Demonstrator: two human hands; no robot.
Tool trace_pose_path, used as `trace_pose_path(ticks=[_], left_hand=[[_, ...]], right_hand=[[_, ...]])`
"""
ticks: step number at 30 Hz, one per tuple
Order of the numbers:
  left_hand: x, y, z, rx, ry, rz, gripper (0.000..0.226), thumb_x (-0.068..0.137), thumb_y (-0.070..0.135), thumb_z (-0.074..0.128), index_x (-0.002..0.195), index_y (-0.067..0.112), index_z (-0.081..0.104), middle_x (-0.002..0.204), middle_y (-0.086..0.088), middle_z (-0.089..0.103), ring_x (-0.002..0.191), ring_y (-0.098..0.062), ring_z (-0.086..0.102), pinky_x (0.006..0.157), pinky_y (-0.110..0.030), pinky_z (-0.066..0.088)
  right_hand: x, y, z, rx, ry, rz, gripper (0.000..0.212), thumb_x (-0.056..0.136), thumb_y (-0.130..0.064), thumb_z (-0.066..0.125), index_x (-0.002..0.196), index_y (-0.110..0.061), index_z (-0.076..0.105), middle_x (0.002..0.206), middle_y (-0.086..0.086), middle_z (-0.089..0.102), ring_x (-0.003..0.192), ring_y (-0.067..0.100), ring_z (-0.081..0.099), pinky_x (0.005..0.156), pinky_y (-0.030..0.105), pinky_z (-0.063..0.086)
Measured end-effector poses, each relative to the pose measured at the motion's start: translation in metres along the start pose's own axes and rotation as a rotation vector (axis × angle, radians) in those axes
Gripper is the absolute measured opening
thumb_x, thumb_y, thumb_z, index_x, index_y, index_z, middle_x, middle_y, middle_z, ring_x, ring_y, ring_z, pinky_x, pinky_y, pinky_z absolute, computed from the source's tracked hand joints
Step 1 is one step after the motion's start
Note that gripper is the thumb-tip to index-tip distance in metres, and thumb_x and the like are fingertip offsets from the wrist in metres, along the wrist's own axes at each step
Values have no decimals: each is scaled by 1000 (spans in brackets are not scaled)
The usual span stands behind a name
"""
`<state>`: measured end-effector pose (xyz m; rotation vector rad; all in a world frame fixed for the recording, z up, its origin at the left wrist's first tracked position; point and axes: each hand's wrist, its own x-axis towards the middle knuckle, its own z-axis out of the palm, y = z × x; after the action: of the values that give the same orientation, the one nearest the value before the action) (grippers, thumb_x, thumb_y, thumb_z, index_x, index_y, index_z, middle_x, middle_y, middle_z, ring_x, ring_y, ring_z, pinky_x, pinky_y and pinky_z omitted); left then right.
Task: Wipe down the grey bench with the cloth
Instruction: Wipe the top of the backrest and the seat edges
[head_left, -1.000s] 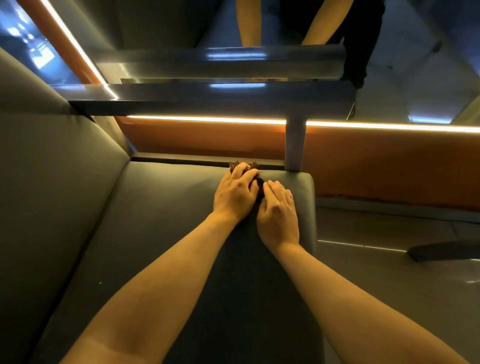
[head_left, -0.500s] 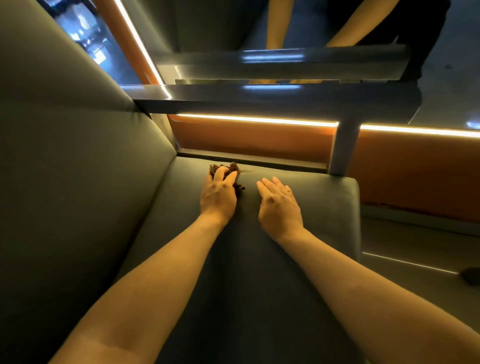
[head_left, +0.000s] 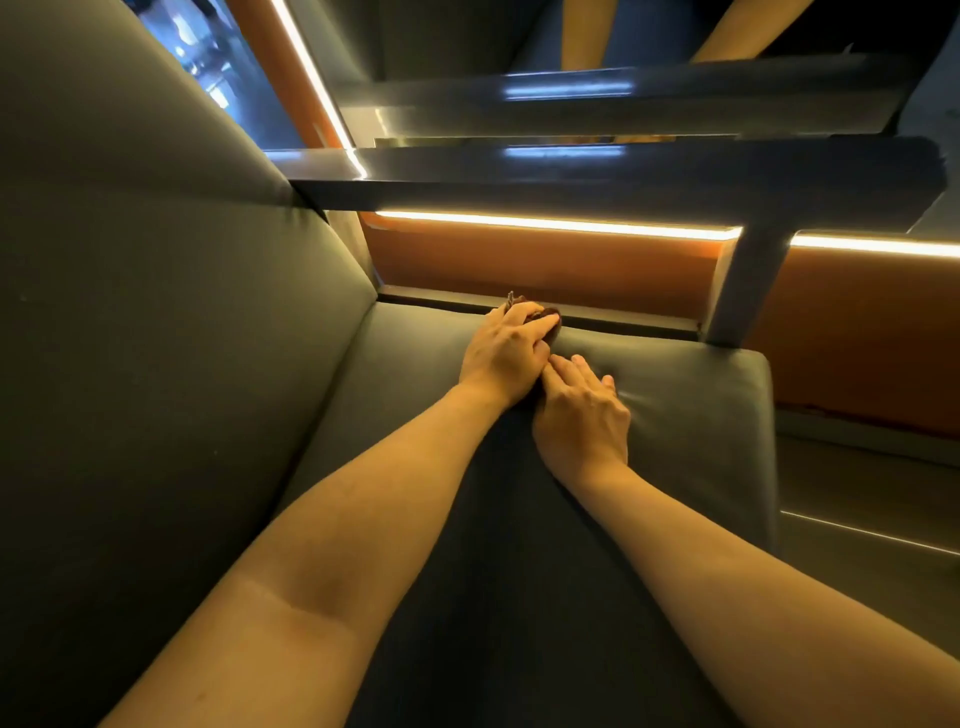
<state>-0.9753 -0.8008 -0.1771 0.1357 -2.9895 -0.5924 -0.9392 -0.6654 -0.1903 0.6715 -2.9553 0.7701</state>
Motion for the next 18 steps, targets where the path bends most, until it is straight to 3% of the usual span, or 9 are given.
trace_pose_path(ticks=[3,7,9,12,15,18], left_hand=[[-5,-9,-4,27,25,-45,36,103,20,49,136,16,62,142,-8,54,134,-30,44,112,-45,41],[-10,-27,-13,70,40,-168,37,106,21,42,140,17,58,146,-8,49,142,-34,34,115,-48,36],[-15,-51,-25,138,37,-216,40,106,21,40,143,20,55,148,-8,46,139,-35,36,112,-46,36],[-30,-95,-45,227,18,-310,46,104,18,43,150,24,47,153,-8,40,141,-37,31,114,-47,34],[-45,-121,-58,315,6,-366,51,105,18,44,155,23,38,157,-9,35,145,-36,28,120,-46,28],[-49,-122,-56,314,15,-407,51,105,19,42,156,21,37,157,-10,35,142,-35,31,118,-46,31]], right_hand=[[6,-12,-3,-32,-103,33,51,100,-14,46,151,-15,44,145,6,54,138,32,47,115,60,35],[23,-36,-11,-129,-374,139,70,102,-12,42,163,-22,9,169,4,12,153,44,13,112,75,18],[31,-57,-10,-144,-465,167,68,101,-12,42,162,-23,13,170,4,5,151,52,1,108,81,15],[35,-83,0,-159,-513,118,59,101,-11,38,158,-19,25,167,6,12,150,53,0,104,83,18],[34,-85,10,-188,-496,70,58,103,-13,39,159,-17,24,169,8,11,151,53,0,105,83,20],[27,-79,16,-173,-473,53,62,104,-15,41,162,-20,18,170,8,5,152,52,-3,108,82,17]])
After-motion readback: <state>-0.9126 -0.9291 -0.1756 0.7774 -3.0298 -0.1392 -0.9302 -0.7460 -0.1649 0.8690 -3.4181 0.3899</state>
